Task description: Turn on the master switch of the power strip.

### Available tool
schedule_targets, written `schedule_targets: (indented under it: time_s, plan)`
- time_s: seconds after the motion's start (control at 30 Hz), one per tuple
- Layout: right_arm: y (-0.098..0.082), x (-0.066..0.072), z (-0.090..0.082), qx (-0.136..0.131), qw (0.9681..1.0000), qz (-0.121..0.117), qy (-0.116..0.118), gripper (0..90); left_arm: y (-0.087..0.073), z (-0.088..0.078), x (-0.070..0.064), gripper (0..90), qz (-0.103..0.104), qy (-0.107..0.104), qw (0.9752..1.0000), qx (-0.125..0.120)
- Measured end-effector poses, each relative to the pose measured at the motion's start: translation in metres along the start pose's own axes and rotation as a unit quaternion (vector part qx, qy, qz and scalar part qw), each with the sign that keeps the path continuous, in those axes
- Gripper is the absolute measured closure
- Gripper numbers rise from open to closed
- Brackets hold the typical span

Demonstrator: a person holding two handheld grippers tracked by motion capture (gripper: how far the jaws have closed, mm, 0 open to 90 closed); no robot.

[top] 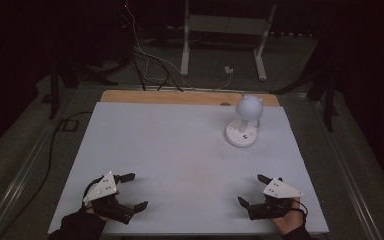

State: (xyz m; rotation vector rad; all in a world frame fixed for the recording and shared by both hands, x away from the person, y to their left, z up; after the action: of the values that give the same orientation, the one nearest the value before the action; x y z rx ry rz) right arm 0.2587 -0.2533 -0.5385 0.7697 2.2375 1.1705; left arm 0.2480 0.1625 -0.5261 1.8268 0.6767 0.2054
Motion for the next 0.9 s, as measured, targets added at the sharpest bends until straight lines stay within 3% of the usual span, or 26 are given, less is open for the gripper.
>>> schedule_targets:
  time_s: [0.17,0.3,0.4,0.53,0.9]
  plan:
    - [-0.0009,0.0005,-0.0006,0.009,0.9999,-0.004,0.000,0.0,0.0003,-0.0003,-0.0007,0.1,0.001,-0.002,1.0000,-0.001]
    - [-0.0016,-0.0018,-0.0010,0.018,0.9998,0.006,0.003,0.0,0.0009,-0.0009,-0.0013,0.2,0.001,-0.003,1.0000,-0.003]
    - [-0.0001,0.0002,-0.0021,0.049,0.9981,0.028,0.027,0.0,0.0012,-0.0014,-0.0012,0.1,0.000,-0.004,1.0000,-0.004]
    - [-0.0007,0.0036,-0.0001,0.061,0.9972,0.024,0.036,0.0,0.0015,-0.0013,-0.0019,0.1,0.001,-0.006,1.0000,-0.004]
    - [0.0039,0.0079,-0.0012,0.038,0.9985,0.017,0.034,0.0,0.0024,-0.0015,-0.0026,0.2,0.002,-0.007,0.9999,-0.007]
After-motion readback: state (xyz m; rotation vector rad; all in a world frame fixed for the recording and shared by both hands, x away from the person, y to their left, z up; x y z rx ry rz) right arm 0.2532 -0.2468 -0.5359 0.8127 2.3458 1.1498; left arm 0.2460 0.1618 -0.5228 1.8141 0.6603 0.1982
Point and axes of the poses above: each handheld gripper's, and its own axes: z roughly forward along the jaws, y roughly out of its top, x roughly to its left, the point moved 5 cm from there along z, roughly forward along the jaws, and after that the axes turned 6 degrees about -z, right-handed, at the moved point
